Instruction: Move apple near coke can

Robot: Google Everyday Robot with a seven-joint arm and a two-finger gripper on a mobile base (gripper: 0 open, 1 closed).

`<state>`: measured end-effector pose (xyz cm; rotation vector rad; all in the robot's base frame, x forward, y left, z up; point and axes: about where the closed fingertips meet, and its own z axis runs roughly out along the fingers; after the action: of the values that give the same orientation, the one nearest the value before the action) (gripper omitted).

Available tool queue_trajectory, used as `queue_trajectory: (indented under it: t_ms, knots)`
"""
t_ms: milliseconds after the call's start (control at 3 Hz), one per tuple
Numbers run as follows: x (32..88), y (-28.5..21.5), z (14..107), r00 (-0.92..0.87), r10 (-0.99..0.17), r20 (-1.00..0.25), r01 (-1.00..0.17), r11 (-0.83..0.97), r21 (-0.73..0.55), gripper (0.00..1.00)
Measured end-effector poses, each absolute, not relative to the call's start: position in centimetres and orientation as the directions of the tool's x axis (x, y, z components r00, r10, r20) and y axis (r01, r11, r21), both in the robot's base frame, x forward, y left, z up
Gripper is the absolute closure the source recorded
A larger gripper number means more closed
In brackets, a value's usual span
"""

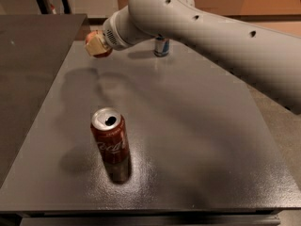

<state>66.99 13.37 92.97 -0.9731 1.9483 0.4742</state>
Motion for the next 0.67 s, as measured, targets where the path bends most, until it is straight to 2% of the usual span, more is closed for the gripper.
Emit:
queue_trajectory:
  t_ms: [333, 667]
  knots:
    - [63.1, 12.8, 92.6, -0.297, -0.437, -0.849, -0.817, 0.577, -0.011, 1.00]
    - [60.1, 11.3, 92.8, -0.254, -0.452, -0.855, -0.844, 0.536, -0.033, 1.00]
